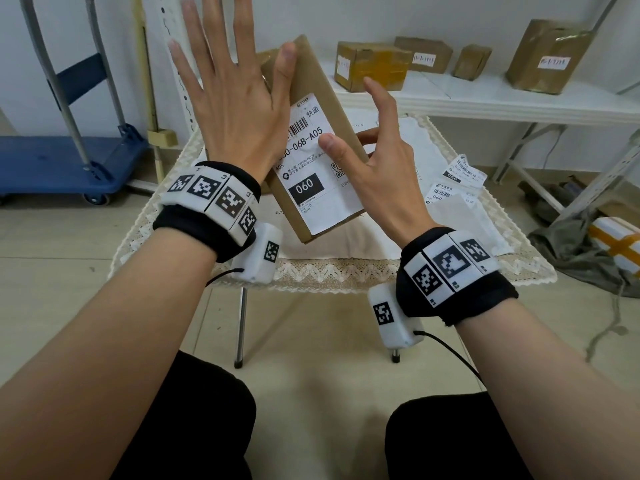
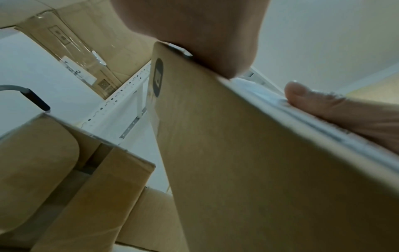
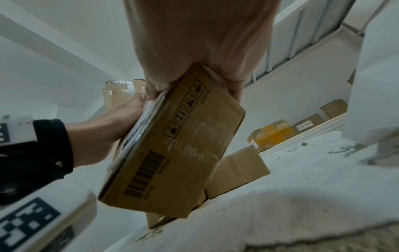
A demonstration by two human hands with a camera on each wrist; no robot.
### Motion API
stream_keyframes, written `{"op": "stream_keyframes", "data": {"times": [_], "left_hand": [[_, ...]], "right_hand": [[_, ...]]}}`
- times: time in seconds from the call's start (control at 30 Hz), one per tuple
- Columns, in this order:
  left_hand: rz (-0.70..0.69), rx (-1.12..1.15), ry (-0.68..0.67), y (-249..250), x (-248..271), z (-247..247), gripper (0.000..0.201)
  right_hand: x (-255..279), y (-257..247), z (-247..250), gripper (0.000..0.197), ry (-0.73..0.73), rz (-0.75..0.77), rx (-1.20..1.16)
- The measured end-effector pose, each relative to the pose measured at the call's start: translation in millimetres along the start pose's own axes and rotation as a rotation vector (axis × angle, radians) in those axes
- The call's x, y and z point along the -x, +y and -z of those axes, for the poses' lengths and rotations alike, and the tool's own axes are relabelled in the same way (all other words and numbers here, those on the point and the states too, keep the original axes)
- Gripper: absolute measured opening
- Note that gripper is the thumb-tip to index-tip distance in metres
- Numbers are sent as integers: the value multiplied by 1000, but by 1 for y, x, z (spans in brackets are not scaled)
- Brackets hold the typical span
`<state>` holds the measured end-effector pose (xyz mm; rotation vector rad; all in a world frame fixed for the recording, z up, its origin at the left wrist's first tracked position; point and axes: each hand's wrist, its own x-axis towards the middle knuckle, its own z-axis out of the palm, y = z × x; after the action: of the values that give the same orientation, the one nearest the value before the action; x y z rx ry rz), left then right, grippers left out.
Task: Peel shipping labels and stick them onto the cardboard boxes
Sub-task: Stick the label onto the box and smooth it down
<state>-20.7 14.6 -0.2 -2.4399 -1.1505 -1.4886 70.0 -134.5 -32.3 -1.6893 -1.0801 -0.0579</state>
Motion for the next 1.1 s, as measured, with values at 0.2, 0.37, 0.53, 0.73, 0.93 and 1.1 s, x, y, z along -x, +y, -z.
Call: {"op": "stream_keyframes", "data": {"times": [0.2, 0.37, 0.53, 0.73, 0.93, 1.1], "left_hand": [[28, 5, 24, -9, -2, -6, 71], [56, 46, 66, -16, -2, -10, 68], [-39, 66, 92, 2, 3, 0, 65], [-157, 9, 41, 17, 11, -1, 68], [-137, -51, 26, 11, 6, -4, 74], [-113, -74, 61, 4, 6, -4, 73]], "right_hand": [[1, 1, 0, 80, -10, -18, 21], [2, 2, 4, 80, -26, -59, 40], [1, 2, 6, 79, -4, -70, 62], [4, 3, 2, 83, -46, -36, 122], [4, -1, 4, 80, -59, -1, 123], [4, 1, 6, 81, -43, -5, 104]]}}
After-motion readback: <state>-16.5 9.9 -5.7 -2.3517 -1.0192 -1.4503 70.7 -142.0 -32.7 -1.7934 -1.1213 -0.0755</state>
